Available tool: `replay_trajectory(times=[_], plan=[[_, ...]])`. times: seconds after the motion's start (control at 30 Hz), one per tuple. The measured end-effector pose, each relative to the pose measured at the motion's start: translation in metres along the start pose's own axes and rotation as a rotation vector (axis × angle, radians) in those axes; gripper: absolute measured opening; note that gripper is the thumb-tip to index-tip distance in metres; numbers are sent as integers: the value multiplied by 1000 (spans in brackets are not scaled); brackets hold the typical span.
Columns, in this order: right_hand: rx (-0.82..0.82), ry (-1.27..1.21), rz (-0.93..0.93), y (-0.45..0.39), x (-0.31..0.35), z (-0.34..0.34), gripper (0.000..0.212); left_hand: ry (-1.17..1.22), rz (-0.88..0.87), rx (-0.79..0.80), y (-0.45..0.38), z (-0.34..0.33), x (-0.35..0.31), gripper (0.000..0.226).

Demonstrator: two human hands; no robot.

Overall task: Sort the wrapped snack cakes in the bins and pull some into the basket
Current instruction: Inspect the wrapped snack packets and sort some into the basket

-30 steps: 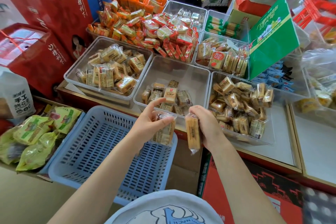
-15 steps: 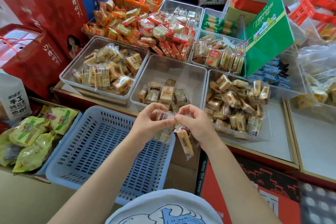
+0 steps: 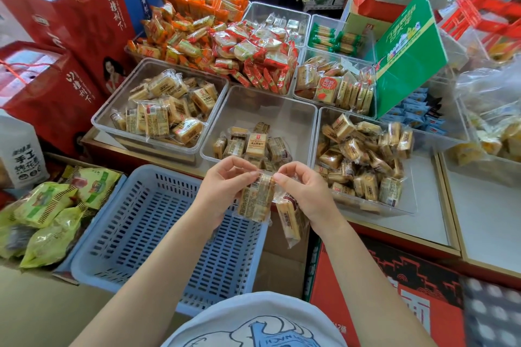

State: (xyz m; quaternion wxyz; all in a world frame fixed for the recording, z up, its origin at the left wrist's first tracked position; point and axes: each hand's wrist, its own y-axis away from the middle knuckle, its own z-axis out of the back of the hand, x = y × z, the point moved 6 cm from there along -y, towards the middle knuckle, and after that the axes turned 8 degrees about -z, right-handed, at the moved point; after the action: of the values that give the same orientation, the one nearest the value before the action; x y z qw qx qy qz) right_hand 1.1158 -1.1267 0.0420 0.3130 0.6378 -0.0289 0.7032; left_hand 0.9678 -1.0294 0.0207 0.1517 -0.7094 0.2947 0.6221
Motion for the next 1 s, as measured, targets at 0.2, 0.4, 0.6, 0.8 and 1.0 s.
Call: replay_trajectory(times=[0.2,0.4,0.6,0.8,1.0], plan=[[-84,-56,-1,6,-2,4,17,-30,80,-14,8,-4,10,31],[-167,-144,-58,11,-2,18,16,-14,198,198,15,-14,16,46],[-126,-108,-114,11,-9,9,10,49,243,282,19,-10,19,54],[-128,-59,-146,8,-9,6,25,204,161,-50,14,11,21,35],[35,-17,-134,11,-8,-17,17,256,110,-156,11,20,17,38]])
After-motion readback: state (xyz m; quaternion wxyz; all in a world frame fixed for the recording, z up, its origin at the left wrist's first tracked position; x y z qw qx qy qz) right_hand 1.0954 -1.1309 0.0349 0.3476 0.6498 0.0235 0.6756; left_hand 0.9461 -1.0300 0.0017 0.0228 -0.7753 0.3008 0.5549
